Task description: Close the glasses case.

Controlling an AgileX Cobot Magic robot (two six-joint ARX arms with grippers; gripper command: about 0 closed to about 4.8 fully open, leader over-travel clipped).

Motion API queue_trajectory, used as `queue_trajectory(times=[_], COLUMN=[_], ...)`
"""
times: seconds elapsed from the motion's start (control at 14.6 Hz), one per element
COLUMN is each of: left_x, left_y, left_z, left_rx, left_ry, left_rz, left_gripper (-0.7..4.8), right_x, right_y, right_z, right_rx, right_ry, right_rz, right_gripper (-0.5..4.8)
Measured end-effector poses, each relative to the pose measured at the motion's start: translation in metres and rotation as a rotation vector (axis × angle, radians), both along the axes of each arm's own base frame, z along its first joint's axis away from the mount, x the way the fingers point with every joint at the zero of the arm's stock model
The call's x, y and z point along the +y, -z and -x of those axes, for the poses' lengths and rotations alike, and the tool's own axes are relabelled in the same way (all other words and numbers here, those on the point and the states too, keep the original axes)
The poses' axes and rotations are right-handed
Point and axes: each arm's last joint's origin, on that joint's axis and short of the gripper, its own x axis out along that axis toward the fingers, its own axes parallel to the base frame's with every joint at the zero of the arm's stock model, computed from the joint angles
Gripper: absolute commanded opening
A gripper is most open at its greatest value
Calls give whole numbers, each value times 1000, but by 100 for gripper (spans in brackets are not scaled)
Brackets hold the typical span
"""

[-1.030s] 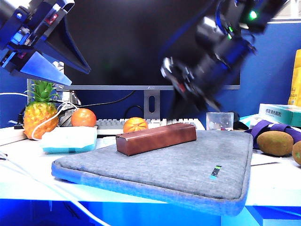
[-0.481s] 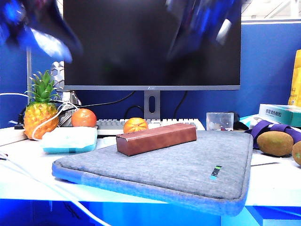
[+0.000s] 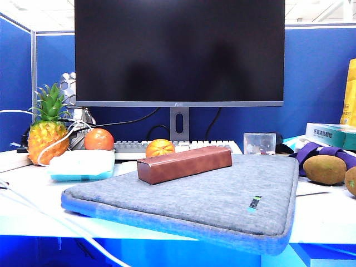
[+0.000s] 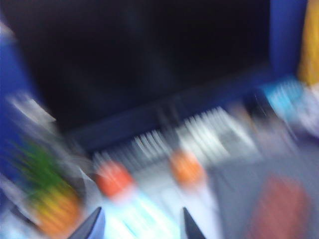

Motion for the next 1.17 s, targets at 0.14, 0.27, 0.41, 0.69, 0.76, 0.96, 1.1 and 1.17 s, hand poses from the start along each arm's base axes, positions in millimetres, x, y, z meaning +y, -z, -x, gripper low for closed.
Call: queue_trajectory(times=[0.14,0.27,0.41,0.69,0.76,0.96,1.1,1.17], left_x=[16,17,15,10,9,9,9,9], left_y=[14,42,56,95,103,110,110,110], left_z=[38,39,34,20,17,16,16,16], left_rx=[-180,-136,-54,102,128,153,152,152], left_ry=[-89,-88,-90,-90,-93,-96,-96,-96], left_rz=[75,69,85,132,139,134,134,134], left_gripper=[204,204,204,200,200,200,200,200], right_x=[-16,-21,-23,-20,-19,-19,-19,-20], right_y=[38,85,130,186,191,199,204,205], right_z=[37,48,48,39,38,36,37,37], right_rx=[-133,-150,-88,80,112,170,200,169], right_ry=[9,8,46,87,92,95,95,100], right_rz=[-45,-52,-86,-85,-89,-86,-130,-161], right_gripper=[-8,-8,-8,-6,-6,-6,-7,-7])
